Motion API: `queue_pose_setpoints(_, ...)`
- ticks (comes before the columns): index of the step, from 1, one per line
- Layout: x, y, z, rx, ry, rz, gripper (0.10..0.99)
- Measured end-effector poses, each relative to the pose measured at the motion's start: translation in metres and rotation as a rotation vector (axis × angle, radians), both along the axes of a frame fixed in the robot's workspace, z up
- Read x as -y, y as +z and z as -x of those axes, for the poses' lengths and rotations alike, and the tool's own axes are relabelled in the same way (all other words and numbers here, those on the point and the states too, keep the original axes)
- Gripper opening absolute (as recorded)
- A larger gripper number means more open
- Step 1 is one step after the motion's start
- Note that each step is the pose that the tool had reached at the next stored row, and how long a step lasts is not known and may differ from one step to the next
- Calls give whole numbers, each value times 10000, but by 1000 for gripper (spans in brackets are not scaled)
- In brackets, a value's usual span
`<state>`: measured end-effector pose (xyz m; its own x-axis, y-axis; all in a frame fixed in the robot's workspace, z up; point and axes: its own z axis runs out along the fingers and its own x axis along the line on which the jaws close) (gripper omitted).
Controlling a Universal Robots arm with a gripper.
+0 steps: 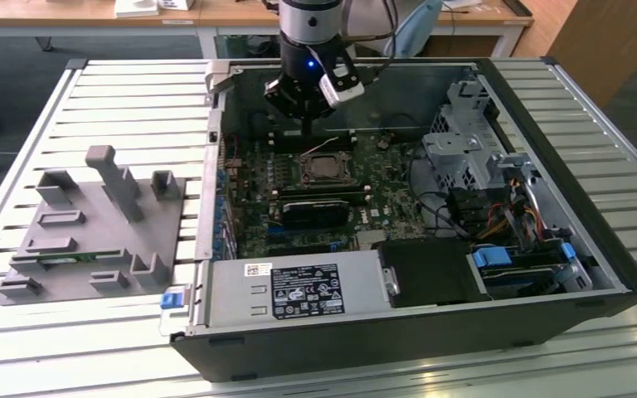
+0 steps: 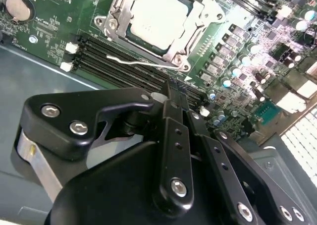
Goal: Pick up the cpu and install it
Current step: 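Install the first cpu locking lever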
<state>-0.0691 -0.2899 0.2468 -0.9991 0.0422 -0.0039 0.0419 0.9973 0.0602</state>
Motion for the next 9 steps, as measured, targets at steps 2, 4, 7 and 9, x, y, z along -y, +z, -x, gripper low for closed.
queue_pose_setpoints(2, 0, -16, -27, 2, 1, 2, 106)
queue_pose_setpoints(4, 0, -47, -70, 1, 0, 2, 106)
queue_pose_setpoints(7, 0, -102, -115, -1, 2, 2, 106)
queue_pose_setpoints(9, 0, -122, -123, -1, 0, 5, 106)
